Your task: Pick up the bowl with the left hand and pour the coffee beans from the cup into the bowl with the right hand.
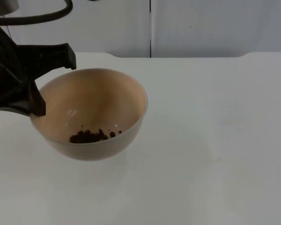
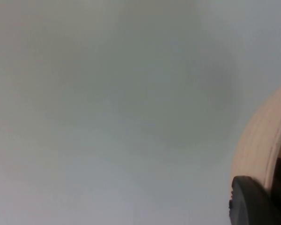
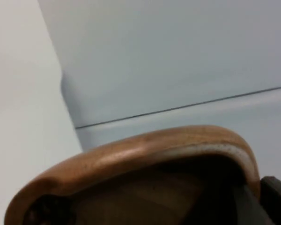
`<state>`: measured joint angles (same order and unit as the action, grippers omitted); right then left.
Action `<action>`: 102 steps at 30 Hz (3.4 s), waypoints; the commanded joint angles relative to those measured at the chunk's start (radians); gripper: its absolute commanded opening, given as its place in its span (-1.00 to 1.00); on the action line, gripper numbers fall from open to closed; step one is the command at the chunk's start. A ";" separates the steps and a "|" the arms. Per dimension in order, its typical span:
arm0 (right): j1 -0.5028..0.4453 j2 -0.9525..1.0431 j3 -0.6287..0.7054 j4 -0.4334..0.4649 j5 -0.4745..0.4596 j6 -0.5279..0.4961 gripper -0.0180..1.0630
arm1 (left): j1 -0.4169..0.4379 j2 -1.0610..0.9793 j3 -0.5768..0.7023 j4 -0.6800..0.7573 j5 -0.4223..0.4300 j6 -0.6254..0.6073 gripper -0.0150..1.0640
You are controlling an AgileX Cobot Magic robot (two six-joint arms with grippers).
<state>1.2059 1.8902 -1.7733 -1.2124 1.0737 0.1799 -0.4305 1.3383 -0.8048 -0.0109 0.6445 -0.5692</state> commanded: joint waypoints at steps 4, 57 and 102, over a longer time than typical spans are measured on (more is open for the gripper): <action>-0.062 -0.022 -0.011 0.153 0.002 -0.015 -0.97 | 0.002 0.000 0.003 -0.016 -0.006 -0.004 -0.98; -0.572 -0.033 0.424 0.876 -0.287 0.116 -0.97 | 0.002 0.159 0.003 0.073 -0.136 -0.004 -0.98; -0.630 0.048 0.724 0.664 -0.577 0.459 -0.97 | 0.002 0.255 0.054 0.143 -0.318 -0.043 -0.98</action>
<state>0.5821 1.9411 -1.0525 -0.5442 0.5085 0.6335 -0.4305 1.5578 -0.7527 0.1264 0.3488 -0.6018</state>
